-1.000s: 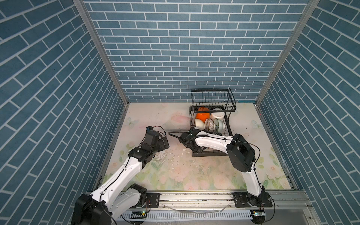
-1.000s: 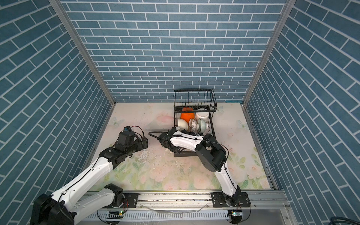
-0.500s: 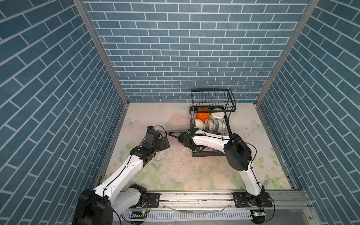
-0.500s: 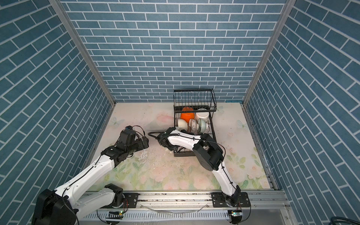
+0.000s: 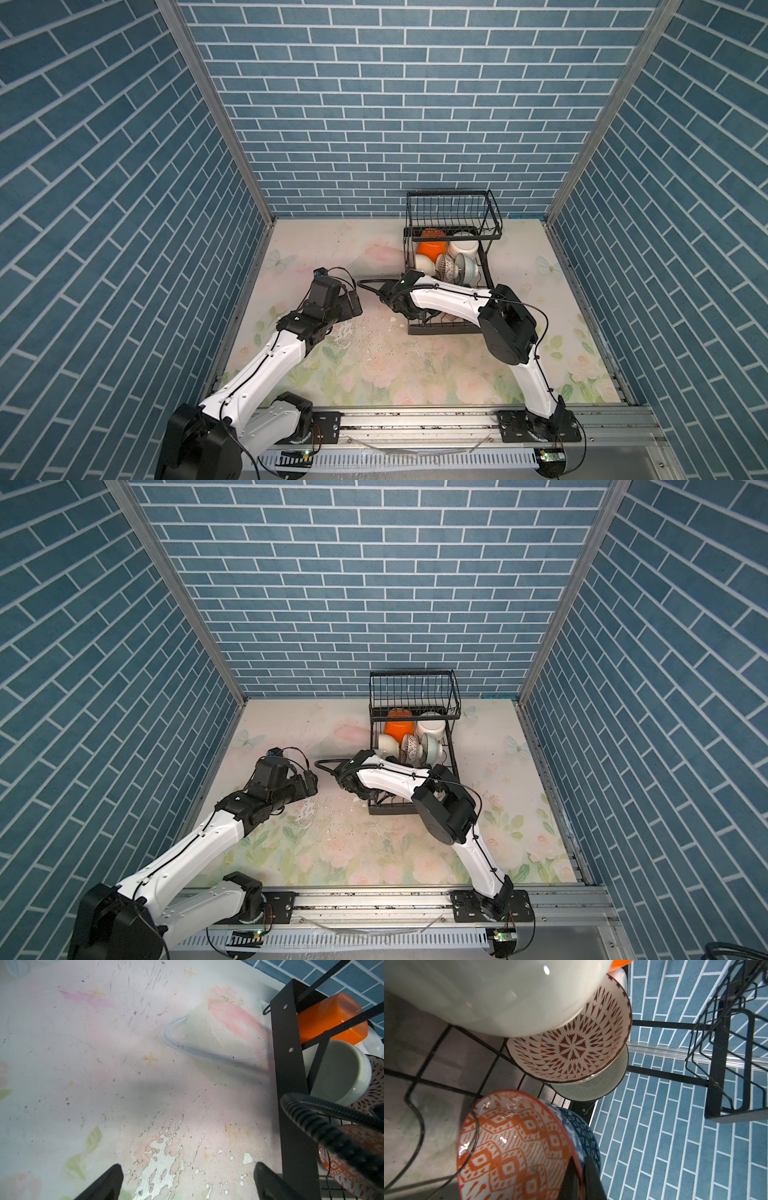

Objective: Load bowls into a dish rack
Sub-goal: Place the bowl in the dish rack.

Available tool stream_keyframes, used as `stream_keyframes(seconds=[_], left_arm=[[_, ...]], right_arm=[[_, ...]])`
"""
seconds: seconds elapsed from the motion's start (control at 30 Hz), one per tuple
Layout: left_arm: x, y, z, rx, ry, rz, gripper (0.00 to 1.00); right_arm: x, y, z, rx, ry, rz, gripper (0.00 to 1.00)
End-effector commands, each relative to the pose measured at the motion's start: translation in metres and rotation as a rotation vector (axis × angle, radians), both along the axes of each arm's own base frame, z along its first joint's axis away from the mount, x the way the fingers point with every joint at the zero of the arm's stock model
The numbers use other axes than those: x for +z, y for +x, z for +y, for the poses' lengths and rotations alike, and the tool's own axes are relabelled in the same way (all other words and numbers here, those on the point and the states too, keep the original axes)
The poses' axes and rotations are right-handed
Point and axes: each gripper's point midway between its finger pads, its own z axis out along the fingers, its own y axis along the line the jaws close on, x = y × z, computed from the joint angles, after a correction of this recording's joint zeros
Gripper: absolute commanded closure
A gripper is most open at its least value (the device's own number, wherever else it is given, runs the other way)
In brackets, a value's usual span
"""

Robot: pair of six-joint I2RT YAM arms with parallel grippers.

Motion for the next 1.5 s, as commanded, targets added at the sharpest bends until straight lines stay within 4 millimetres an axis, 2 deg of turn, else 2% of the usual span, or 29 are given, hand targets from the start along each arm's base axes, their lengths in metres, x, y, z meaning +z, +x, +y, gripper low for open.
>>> stream_keyframes(seconds=[0.0,0.43,0.83,1.03,1.1,1.47], left_arm=[[0.002,0.000,0.002,0.000,0.002,-0.009,0.00],[0.002,0.000,0.001,-0.002,-0.008,-0.006,0.00],[-0.001,-0.003,0.002,-0.002,-0.007,-0.002,0.00],[-0.001,-0.005,0.003,0.001,-0.005,-0.002,0.00],[-0.001,-0.006,0.004,0.002,-0.004,-0.003,0.00],[0.000,-0.006,0.004,0.004,-0.008,-0.005,0.00]], right_arm=[[-0.043,-0.027,0.031,-0.075,0.219,0.115,0.97],[-0.041,-0.031,0.033,-0.100,0.256,0.132,0.82],[-0.040,-0.031,0.032,-0.123,0.277,0.141,0.73],[-0.042,-0.029,0.023,-0.157,0.282,0.139,0.72],[-0.033,-0.029,0.022,-0.161,0.313,0.129,0.72],[-0.033,-0.030,0.008,-0.202,0.337,0.132,0.69]])
